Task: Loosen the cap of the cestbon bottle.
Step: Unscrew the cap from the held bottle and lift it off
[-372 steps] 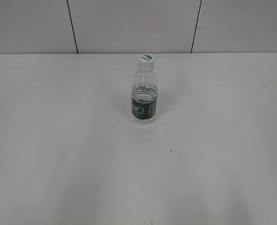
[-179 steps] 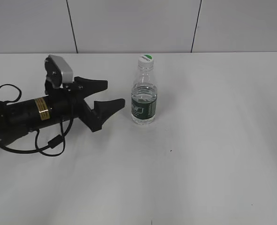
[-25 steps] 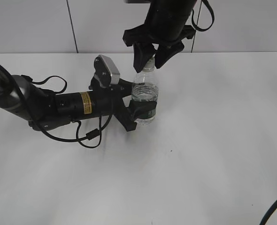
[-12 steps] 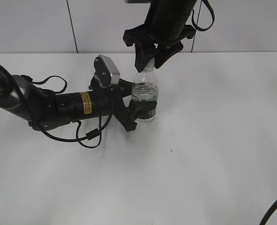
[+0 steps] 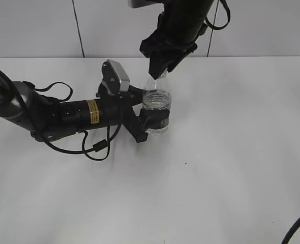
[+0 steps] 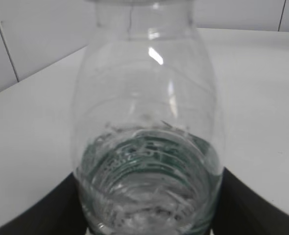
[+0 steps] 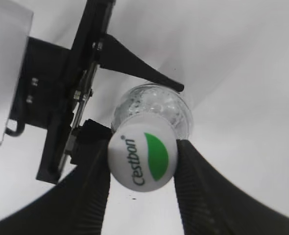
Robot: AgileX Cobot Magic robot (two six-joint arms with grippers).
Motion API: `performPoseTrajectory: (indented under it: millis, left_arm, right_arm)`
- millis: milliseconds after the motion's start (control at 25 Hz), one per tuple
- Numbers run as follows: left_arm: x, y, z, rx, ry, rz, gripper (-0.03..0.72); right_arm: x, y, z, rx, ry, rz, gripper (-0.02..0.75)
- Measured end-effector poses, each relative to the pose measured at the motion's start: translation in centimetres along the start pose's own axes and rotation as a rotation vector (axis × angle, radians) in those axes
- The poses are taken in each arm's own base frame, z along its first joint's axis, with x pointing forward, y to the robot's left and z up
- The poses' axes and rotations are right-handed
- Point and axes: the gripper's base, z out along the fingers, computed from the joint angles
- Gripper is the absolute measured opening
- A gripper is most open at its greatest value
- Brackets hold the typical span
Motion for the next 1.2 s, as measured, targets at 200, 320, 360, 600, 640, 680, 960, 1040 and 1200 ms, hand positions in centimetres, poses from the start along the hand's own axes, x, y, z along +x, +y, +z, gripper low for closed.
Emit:
performPoseTrajectory:
  millis: [200,320,360,600,640,680,960,1040,1200]
  left_arm:
    - [0.0,0.0,0.0,0.005,0.0,0.003,0.417]
    - [0.0,0.0,-0.1,0.006,0.0,0.005,0.417]
    - [0.0,0.0,-0.1,0.007,-0.001,0.006,0.417]
    - [0.0,0.0,-0.1,0.009,0.0,0.009,0.417]
    - [0.0,0.0,-0.1,0.009,0.0,0.009,0.417]
    - [0.0,0.0,-0.1,0.009,0.0,0.009,0.417]
    - [0.0,0.0,-0.1,0.008,-0.002,0.004,0.417]
    - [0.0,0.0,-0.1,0.007,0.0,0.002,0.416]
    - [0.0,0.0,-0.1,0.007,0.0,0.002,0.416]
  right_arm:
    - [0.0,0.0,0.0,0.001,0.001,-0.413,0.307]
    - [0.0,0.0,-0.1,0.006,-0.001,-0.676,0.307]
    - [0.0,0.0,-0.1,0.006,0.0,-0.744,0.307]
    - [0.0,0.0,-0.1,0.008,0.002,-0.901,0.307]
    - [0.0,0.0,-0.1,0.009,0.001,-0.918,0.307]
    - [0.0,0.0,-0.2,0.01,0.001,-0.931,0.307]
    - [-0.7,0.0,-1.3,0.03,-0.02,-1.048,0.299]
    - [-1.2,0.1,-2.2,0.057,-0.056,-1.062,0.297]
    - [-1.9,0.2,-3.3,0.096,-0.094,-1.088,0.296]
